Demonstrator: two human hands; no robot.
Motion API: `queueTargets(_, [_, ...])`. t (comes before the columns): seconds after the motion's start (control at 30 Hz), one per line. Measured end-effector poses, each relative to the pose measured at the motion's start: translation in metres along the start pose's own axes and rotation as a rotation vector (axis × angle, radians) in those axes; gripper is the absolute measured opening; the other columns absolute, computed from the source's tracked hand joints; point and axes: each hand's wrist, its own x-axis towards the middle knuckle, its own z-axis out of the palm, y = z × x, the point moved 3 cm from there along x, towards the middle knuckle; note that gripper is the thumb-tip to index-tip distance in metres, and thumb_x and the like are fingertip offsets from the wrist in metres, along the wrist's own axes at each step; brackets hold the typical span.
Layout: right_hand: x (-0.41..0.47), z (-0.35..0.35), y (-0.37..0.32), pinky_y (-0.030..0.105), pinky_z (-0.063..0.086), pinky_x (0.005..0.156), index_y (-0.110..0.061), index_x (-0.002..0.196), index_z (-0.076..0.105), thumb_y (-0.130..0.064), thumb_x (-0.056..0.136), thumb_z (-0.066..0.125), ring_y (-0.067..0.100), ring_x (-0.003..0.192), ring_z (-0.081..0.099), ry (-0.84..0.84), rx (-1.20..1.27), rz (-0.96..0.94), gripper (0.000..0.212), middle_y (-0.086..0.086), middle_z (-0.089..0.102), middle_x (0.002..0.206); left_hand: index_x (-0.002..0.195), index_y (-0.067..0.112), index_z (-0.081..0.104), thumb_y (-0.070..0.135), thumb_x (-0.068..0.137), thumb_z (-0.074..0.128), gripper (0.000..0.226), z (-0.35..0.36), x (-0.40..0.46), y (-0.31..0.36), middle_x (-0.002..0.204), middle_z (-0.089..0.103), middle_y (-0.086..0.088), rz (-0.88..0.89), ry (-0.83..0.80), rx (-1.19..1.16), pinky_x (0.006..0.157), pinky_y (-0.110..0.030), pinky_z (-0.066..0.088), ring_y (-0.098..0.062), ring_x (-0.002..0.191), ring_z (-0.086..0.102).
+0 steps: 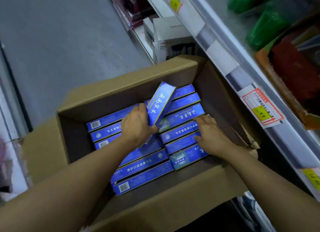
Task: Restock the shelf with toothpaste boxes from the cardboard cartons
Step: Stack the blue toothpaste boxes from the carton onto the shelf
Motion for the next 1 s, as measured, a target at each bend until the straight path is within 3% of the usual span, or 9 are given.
queueTargets(0.23, [0.006,0.017,-0.02,0.036,0.029,0.108,-0.012,0.142,0.029,-0.019,0.09,0.057,0.03,0.135,0.025,-0.025,-0.057,0.01,0.06,0.012,0.031,0.142,0.124,0.01,0.033,0.036,0.077,0.07,0.065,0.029,-0.036,-0.075,0.12,0.052,-0.017,-0.186,-0.096,-0.007,0.079,-0.041,0.044,-0.039,0.106,0.056])
queueTargets(0.37, [0.005,0.028,-0.023,0.036,0.03,0.109,-0.012,0.141,0.032,-0.022,0.087,0.061,0.032,0.132,0.029,-0.027,-0.066,0.017,0.062,0.013,0.033,0.141,0.122,0.01,0.033,0.033,0.079,0.07,0.062,0.035,-0.038,-0.09,0.121,0.046,-0.017,-0.097,-0.192,-0.02,0.078,-0.044,0.044,-0.041,0.104,0.055])
queueTargets(0.5, [0.001,0.031,-0.021,0.036,0.029,0.109,-0.012,0.142,0.032,-0.02,0.088,0.061,0.033,0.131,0.03,-0.001,-0.055,0.037,0.062,0.014,0.035,0.14,0.131,0.013,0.034,0.016,0.08,0.065,0.06,0.019,-0.029,-0.088,0.132,0.035,-0.011,0.12,-0.116,0.102,0.076,-0.043,0.044,-0.037,0.112,0.049])
queueTargets(0.57, [-0.001,0.031,-0.016,0.036,0.028,0.109,-0.011,0.141,0.032,-0.017,0.087,0.061,0.033,0.131,0.03,0.007,-0.043,0.043,0.062,0.014,0.036,0.14,0.142,0.024,0.027,0.011,0.079,0.06,0.072,0.013,-0.018,-0.082,0.146,0.021,-0.01,0.366,-0.085,0.361,0.091,-0.044,0.039,-0.034,0.128,0.034])
queueTargets(0.63, [-0.004,0.029,-0.008,0.037,0.03,0.108,-0.01,0.14,0.034,-0.009,0.085,0.06,0.033,0.13,0.031,0.02,-0.036,0.048,0.061,0.016,0.038,0.138,0.148,0.035,0.011,0.017,0.085,0.057,0.081,0.012,-0.007,-0.073,0.156,0.0,-0.011,0.604,-0.148,0.664,0.11,-0.05,0.019,-0.033,0.141,0.012])
queueTargets(0.7, [-0.008,0.027,0.002,0.036,0.03,0.107,-0.009,0.139,0.036,0.001,0.081,0.055,0.035,0.129,0.033,0.041,-0.035,0.06,0.062,0.017,0.04,0.137,0.148,0.038,0.006,0.02,0.091,0.05,0.074,0.019,0.003,-0.068,0.157,-0.01,-0.009,0.768,-0.217,0.877,0.114,-0.054,0.004,-0.034,0.144,0.001])
queueTargets(0.8, [-0.012,0.023,0.016,0.035,0.031,0.106,-0.008,0.138,0.039,0.007,0.077,0.05,0.034,0.128,0.036,0.029,-0.056,0.064,0.064,0.016,0.043,0.138,0.142,0.038,0.031,0.021,0.094,0.043,0.052,0.026,0.012,-0.062,0.158,0.013,-0.003,0.98,-0.171,0.998,0.114,-0.055,0.005,-0.033,0.145,0.008])
queueTargets(0.87, [-0.013,0.023,0.023,0.036,0.035,0.104,-0.01,0.136,0.043,0.006,0.076,0.05,0.032,0.128,0.039,-0.003,-0.06,0.071,0.062,0.014,0.045,0.138,0.137,0.036,0.043,0.02,0.092,0.037,0.048,0.029,0.016,-0.06,0.151,0.031,0.002,1.033,-0.138,0.998,0.114,-0.055,0.008,-0.031,0.144,0.014])
queueTargets(1.0, [-0.01,0.02,0.03,0.032,0.037,0.102,-0.012,0.133,0.048,0.005,0.079,0.052,0.026,0.126,0.045,-0.067,-0.084,0.059,0.056,0.01,0.048,0.138,0.138,0.029,0.039,0.031,0.083,0.055,0.057,0.027,0.017,-0.059,0.14,0.042,0.005,0.93,-0.332,1.035,0.115,-0.045,0.004,-0.023,0.14,0.022])
